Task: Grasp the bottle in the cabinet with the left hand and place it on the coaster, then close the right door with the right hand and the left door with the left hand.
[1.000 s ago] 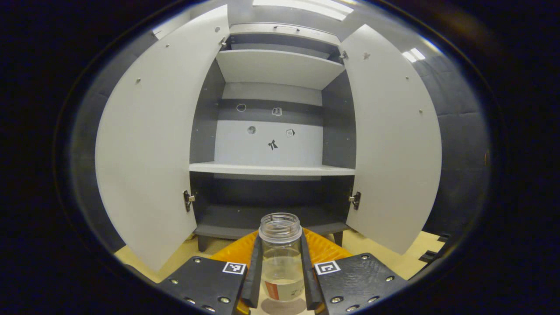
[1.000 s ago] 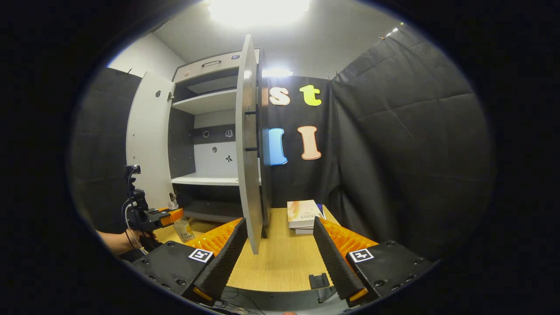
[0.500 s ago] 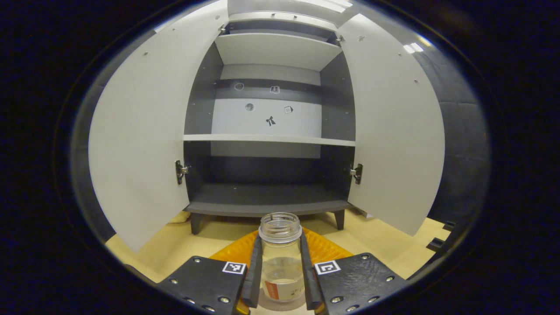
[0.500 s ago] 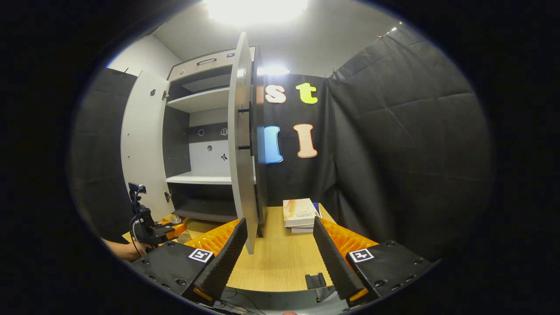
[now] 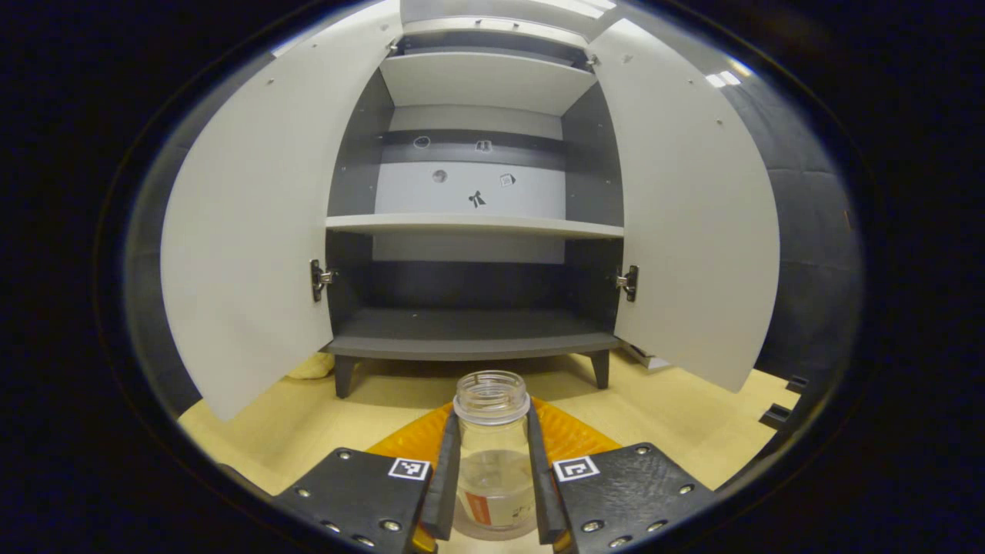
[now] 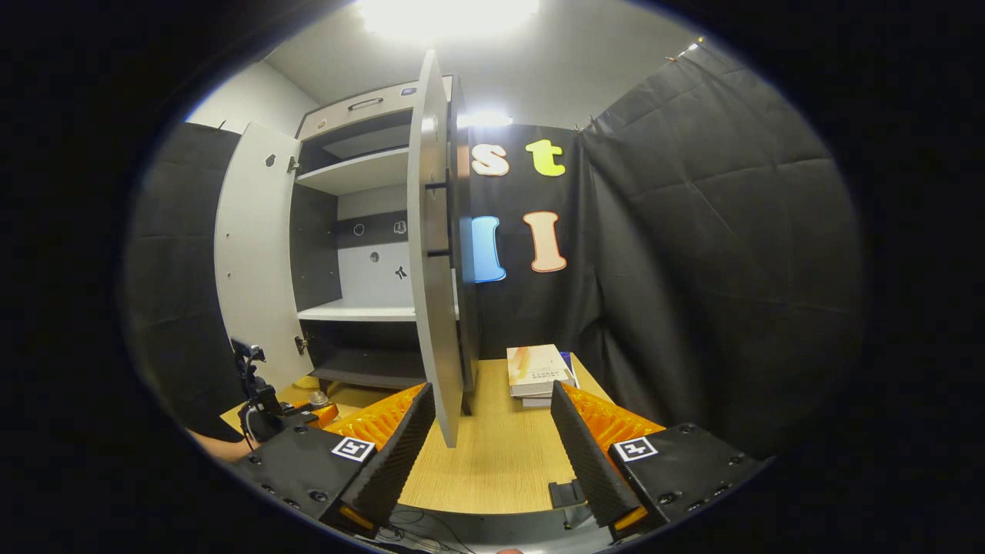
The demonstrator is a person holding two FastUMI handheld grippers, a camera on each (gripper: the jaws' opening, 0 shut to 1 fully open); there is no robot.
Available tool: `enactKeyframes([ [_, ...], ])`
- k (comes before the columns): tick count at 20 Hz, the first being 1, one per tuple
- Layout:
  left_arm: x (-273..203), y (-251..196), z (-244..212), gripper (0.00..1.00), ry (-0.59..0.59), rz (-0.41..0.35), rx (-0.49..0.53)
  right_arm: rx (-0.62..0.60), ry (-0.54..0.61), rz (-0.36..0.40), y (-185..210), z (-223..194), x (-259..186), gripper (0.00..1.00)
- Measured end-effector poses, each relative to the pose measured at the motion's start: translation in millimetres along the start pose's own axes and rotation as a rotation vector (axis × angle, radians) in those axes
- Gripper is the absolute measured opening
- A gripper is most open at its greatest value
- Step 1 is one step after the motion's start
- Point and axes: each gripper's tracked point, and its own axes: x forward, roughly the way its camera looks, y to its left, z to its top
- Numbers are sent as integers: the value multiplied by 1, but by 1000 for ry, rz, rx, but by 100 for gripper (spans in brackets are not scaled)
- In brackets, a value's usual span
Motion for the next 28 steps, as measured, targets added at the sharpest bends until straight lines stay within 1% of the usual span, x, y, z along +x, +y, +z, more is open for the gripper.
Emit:
enactKeyframes([
  [2, -2, -2, -5, 42, 19, -3, -4, -7, 2, 8, 4, 0, 2, 97],
  [4, -4, -6, -4, 44, 26, -18, -15, -5, 4, 12, 7, -1, 4, 97],
  [5, -9, -6, -2, 53, 23, -20, -14, 2, 7, 17, 8, -2, 6, 97],
  [6, -11, -7, 3, 58, 20, -19, -11, 10, 12, 24, 10, -3, 7, 97],
  [7, -12, -9, 5, 60, 23, -26, -11, 16, 14, 32, 13, -3, 8, 97],
  [9, -18, -9, 17, 83, 12, -28, -7, 20, 16, 39, 15, 0, 12, 97],
  [15, -53, -9, 91, 83, -92, -22, -3, 4, -43, 48, 13, 33, 23, 97],
  [17, -68, -6, 114, 83, -119, -9, 22, 8, -62, 46, 7, 47, 28, 95],
  [18, -76, -3, 124, 84, -125, -2, 30, 12, -66, 40, 4, 52, 30, 97],
  [19, -85, -2, 133, 82, -131, 5, 34, 15, -68, 37, 1, 58, 33, 96],
  [21, -101, 7, 154, 83, -146, 30, 41, 16, -79, 32, -4, 73, 39, 97],
  [26, -137, 37, 187, 84, -146, 108, 82, -2, -109, -23, -22, 106, 63, 96],
  [28, -146, 55, 195, 83, -138, 148, 85, -17, -107, -69, -30, 117, 77, 96],
])
